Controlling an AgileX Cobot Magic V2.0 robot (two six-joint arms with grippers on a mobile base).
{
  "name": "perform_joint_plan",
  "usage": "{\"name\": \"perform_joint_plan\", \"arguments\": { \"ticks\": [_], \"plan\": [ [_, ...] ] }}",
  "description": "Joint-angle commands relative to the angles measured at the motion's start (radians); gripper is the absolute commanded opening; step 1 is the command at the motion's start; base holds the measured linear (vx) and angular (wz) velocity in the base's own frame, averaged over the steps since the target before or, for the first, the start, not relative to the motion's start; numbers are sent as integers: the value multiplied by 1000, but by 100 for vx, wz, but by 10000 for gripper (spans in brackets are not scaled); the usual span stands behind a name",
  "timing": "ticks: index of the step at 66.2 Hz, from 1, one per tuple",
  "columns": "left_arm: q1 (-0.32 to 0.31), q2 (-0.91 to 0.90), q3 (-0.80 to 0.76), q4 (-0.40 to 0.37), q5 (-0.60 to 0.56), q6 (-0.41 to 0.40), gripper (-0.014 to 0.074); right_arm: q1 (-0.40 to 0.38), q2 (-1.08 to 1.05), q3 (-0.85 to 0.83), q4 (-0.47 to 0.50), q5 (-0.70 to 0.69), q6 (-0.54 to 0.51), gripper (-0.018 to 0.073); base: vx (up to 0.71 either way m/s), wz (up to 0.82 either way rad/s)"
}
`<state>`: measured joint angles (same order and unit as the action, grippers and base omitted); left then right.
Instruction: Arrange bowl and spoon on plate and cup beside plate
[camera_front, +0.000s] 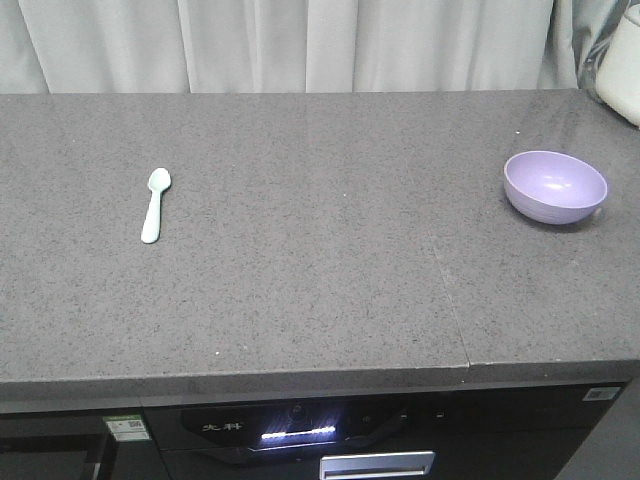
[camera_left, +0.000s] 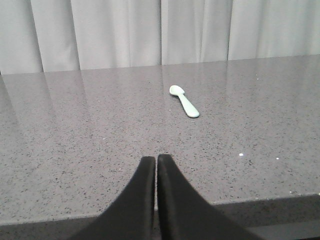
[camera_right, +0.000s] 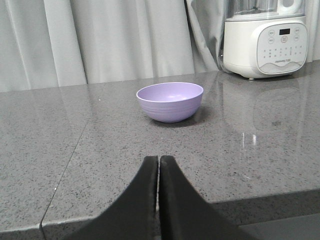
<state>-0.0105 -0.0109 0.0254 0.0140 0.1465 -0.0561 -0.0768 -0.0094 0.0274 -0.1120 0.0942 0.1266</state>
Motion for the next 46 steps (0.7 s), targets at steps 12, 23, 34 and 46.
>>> {"name": "perform_joint_plan", "arguments": {
  "ticks": [12,23,34,46],
  "plan": [
    [0,-17,30,0,-78,-11,-6,-7,-11,16,-5,-78,-4,-5,5,3],
    [0,-17,30,0,-78,-11,-6,-7,-11,16,-5,-78,-4,-5,5,-1],
    [0,-17,30,0,-78,-11,-6,-7,-11,16,-5,-78,-4,-5,5,0],
    [0,-17,30,0,-78,-11,-6,-7,-11,16,-5,-78,-4,-5,5,0]
  ]
}}
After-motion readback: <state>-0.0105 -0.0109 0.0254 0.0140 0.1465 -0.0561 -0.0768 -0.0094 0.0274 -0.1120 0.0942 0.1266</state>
